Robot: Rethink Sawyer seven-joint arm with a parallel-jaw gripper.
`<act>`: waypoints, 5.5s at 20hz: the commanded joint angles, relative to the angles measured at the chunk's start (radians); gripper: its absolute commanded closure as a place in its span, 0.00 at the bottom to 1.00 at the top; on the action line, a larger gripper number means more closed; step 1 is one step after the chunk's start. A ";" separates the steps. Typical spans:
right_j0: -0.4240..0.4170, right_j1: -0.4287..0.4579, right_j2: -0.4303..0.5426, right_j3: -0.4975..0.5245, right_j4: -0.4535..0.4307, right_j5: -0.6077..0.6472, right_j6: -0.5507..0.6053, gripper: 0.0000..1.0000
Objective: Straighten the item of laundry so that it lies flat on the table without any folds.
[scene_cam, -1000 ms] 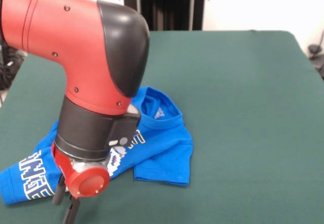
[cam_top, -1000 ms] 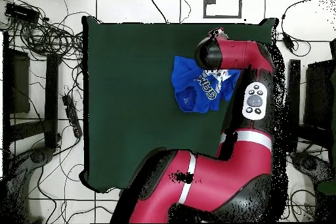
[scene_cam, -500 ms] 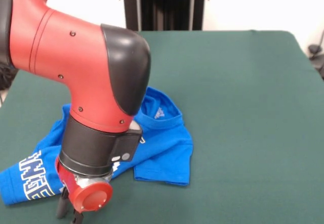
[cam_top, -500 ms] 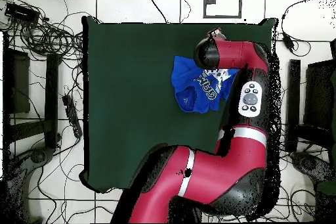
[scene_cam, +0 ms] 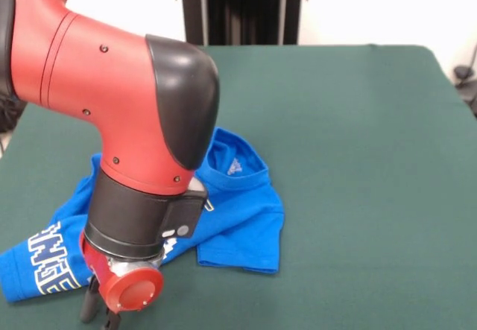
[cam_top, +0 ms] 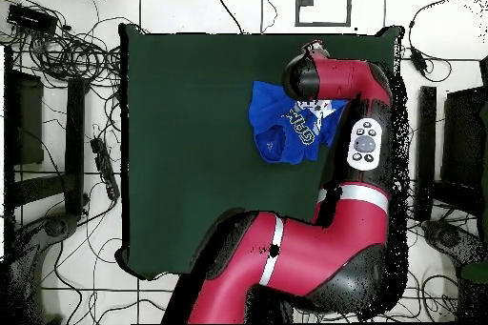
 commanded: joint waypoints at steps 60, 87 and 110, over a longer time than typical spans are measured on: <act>-0.122 -0.217 0.110 0.455 -0.039 0.322 -0.376 0.00; -0.145 -0.141 0.154 0.413 -0.069 0.238 -0.437 0.00; -0.112 -0.266 0.143 0.472 -0.074 0.269 -0.367 0.00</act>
